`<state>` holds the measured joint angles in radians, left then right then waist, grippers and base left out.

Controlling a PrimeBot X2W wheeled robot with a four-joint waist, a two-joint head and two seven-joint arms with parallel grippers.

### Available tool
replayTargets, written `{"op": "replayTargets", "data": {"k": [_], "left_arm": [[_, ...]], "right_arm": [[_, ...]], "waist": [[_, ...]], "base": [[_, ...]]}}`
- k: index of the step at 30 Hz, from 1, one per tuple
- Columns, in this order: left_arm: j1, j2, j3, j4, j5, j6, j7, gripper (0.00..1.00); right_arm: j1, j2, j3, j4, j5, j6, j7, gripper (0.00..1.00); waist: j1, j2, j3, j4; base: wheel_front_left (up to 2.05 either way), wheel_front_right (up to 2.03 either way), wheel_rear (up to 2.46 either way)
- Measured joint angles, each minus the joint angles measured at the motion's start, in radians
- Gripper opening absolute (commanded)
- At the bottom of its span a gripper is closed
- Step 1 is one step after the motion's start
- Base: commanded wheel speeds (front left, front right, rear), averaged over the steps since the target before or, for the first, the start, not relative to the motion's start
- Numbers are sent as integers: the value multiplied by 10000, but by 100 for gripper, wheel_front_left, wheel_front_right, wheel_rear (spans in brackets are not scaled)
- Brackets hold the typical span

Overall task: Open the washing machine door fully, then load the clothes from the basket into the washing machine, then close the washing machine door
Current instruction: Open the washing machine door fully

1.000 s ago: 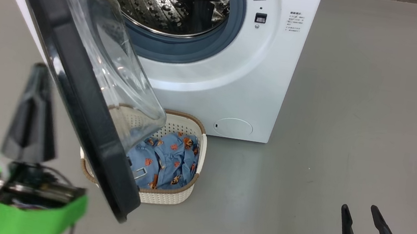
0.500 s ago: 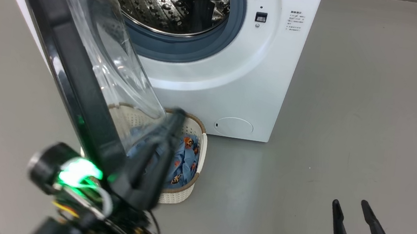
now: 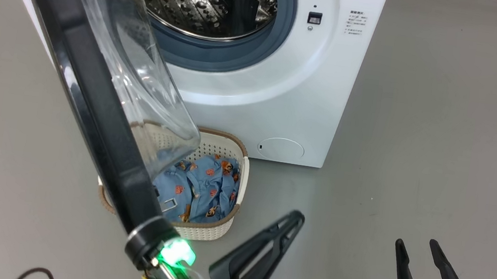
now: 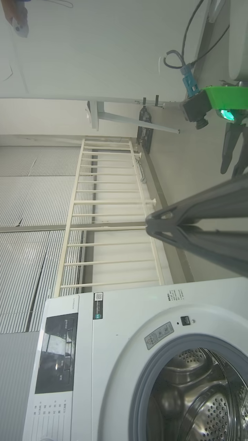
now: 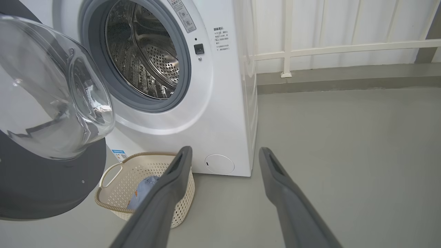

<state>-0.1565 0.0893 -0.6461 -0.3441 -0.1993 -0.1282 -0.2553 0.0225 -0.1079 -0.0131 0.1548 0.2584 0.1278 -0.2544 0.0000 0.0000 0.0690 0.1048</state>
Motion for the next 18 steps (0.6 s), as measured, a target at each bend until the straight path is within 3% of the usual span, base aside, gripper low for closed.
{"op": "replayTargets", "data": {"k": [11, 18], "left_arm": [[603, 324, -493, 1055, -163, 21, 2, 0], [831, 435, -226, 1939, -196, 374, 2, 0]], "right_arm": [[-6, -75, 0, 23, 13, 0, 0, 100], [-8, -75, 38, 59, 52, 0, 0, 100]], "waist": [[0, 0, 130, 142], [0, 0, 110, 196]], "base": [[0, 0, 0], [0, 0, 0]]}}
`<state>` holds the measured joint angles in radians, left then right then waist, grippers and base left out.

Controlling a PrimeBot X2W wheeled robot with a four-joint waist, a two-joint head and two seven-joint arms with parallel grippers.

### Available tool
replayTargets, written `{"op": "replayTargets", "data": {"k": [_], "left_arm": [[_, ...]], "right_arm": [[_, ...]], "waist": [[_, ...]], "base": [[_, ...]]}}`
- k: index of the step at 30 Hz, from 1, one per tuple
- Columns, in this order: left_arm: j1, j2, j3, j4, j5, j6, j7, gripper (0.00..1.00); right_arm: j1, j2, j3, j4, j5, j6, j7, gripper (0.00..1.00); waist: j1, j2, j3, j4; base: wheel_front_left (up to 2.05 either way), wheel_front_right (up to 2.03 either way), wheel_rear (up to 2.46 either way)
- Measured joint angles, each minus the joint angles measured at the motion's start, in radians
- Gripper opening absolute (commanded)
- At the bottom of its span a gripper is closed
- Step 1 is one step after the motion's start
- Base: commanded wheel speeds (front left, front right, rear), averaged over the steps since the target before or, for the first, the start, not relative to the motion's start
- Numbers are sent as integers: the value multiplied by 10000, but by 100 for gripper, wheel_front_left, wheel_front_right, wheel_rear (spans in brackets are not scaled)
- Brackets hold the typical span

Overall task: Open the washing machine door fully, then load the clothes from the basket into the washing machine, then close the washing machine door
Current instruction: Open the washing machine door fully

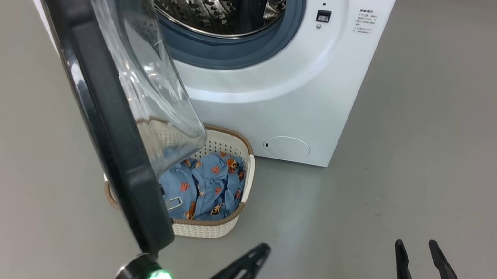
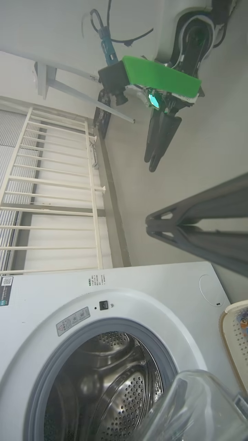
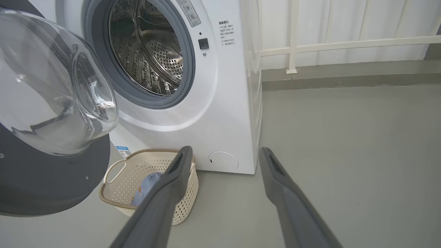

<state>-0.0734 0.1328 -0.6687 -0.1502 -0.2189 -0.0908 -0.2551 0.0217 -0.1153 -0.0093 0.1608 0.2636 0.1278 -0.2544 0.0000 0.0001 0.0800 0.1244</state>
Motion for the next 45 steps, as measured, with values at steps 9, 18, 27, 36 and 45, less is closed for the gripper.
{"op": "replayTargets", "data": {"k": [9, 18, 27, 36, 45], "left_arm": [[90, -46, 1099, 849, -81, 504, -2, 0], [-211, -211, 2015, 1643, -188, 403, -4, 0], [-388, -343, 2661, 2405, -188, 230, -4, 0], [-395, -579, 3049, 2631, -182, 115, -4, 0], [-347, -842, 3342, 2573, -169, 307, -2, 0]], "right_arm": [[-2, -2, 69, 90, 38, 0, 0, 100], [-8, -23, 105, 140, 203, 0, 0, 100], [-88, -23, 127, 176, 305, 0, 0, 100], [-89, -23, 107, 180, 305, 0, 0, 100], [-208, -23, 107, 288, 305, 0, 0, 100]], "waist": [[0, 0, -65, -93], [1, 0, -43, -213], [0, 0, 104, -311], [0, 0, 236, -243], [0, 0, 250, 6]], "base": [[0, 0, 0], [0, 0, 0], [0, 0, 0], [0, 0, 0], [0, 0, 0]]}}
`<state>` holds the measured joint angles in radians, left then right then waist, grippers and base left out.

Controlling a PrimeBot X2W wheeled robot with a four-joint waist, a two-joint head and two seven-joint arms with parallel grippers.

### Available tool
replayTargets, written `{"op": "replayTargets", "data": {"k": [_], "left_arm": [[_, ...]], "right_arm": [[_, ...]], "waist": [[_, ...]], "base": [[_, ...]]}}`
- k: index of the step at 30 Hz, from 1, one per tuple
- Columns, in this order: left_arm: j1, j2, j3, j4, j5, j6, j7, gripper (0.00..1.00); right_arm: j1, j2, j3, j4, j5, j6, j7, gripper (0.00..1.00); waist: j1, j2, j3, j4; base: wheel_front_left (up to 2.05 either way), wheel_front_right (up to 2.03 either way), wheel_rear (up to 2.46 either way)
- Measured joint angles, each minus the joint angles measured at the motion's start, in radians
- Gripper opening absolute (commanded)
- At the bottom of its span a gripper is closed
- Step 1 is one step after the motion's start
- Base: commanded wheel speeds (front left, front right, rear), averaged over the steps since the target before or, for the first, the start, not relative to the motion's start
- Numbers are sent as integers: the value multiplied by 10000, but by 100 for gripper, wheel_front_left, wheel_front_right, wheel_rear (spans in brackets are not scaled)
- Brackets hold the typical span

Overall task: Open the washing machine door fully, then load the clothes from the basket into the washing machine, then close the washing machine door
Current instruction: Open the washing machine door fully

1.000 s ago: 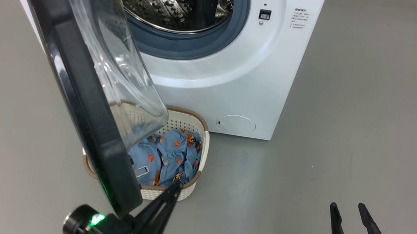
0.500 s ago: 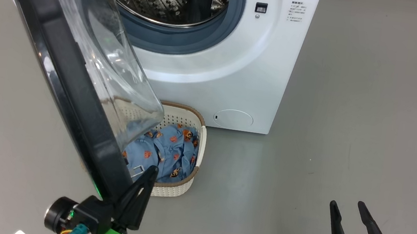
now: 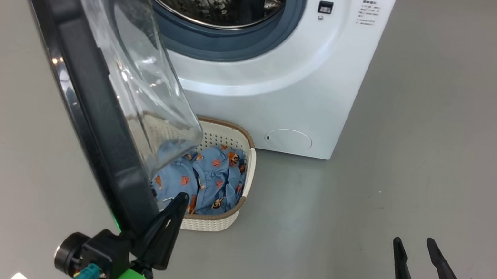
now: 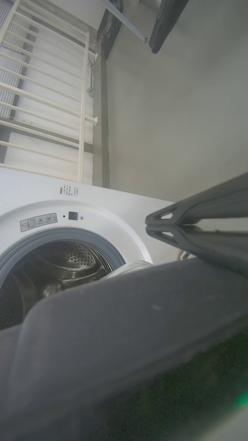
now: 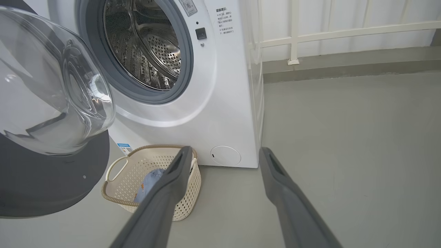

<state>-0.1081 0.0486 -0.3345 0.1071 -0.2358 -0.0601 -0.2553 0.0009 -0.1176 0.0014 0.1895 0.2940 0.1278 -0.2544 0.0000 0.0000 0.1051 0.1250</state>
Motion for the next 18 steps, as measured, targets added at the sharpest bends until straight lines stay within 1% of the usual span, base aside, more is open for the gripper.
{"op": "replayTargets", "data": {"k": [7, 11, 18], "left_arm": [[89, -59, 33, -109, 0, 155, 0, 0], [221, -115, 65, -186, 0, 378, -10, 0], [314, -117, 115, -203, 0, 606, -12, 0]], "right_arm": [[0, 0, -4, 27, 0, 0, 0, 100], [0, -2, -15, 44, 6, 0, 0, 100], [0, -2, -2, 109, 81, 0, 0, 100]], "waist": [[0, 0, 7, 218], [0, 0, 25, 405], [0, 0, 33, 725]], "base": [[0, 0, 0], [0, 0, 0], [0, 0, 0]]}}
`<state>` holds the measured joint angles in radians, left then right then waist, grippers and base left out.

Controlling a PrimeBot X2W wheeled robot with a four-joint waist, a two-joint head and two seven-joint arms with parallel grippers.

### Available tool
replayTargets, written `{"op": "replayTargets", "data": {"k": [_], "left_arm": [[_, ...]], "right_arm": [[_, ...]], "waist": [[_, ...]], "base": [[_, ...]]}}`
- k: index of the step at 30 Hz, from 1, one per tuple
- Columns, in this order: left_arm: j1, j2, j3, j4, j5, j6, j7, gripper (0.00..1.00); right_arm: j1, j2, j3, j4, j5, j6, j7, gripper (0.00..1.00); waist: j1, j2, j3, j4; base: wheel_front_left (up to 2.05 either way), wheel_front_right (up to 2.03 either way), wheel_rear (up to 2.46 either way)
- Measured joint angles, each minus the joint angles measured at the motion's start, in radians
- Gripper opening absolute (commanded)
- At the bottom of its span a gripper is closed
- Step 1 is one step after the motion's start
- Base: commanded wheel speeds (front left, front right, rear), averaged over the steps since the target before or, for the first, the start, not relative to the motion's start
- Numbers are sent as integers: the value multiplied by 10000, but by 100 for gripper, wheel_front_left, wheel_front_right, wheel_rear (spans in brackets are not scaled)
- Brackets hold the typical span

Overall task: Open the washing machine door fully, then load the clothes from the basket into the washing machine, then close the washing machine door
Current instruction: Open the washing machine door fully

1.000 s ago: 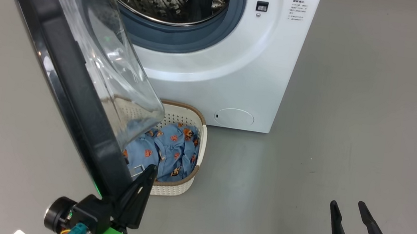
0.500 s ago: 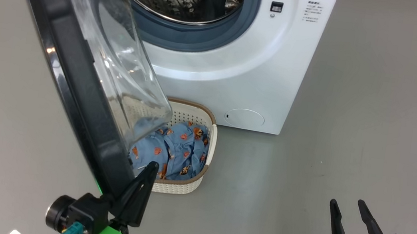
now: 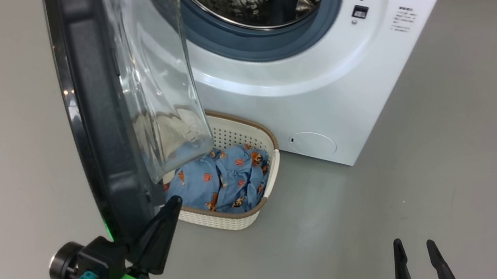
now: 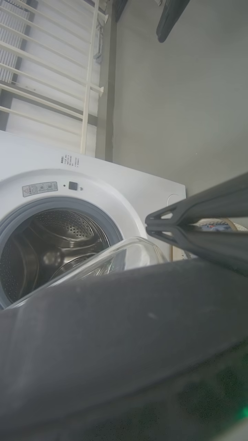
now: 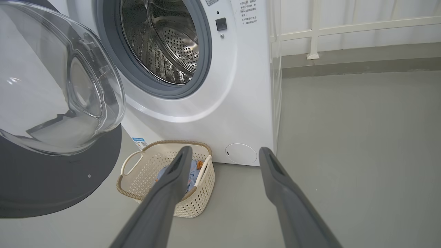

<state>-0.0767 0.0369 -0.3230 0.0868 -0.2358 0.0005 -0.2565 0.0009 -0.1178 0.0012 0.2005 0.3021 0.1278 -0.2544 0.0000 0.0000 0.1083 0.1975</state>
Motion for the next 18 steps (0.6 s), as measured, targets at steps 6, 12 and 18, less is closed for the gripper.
{"op": "replayTargets", "data": {"k": [6, 12, 18], "left_arm": [[167, 4, 82, -136, -105, 278, 2, 0], [282, 13, 226, -171, -267, 395, 12, 0], [379, 123, 474, -174, -362, 516, 13, 0]], "right_arm": [[1, 0, -29, 2, 2, 0, 0, 100], [2, -10, -44, 10, 4, 0, 0, 100], [2, -10, -13, 40, 2, 0, 0, 100]], "waist": [[0, 0, 9, 323], [0, 0, -4, 756], [0, 0, -73, 1223]], "base": [[0, 0, 0], [0, 0, 0], [0, 0, 0]]}}
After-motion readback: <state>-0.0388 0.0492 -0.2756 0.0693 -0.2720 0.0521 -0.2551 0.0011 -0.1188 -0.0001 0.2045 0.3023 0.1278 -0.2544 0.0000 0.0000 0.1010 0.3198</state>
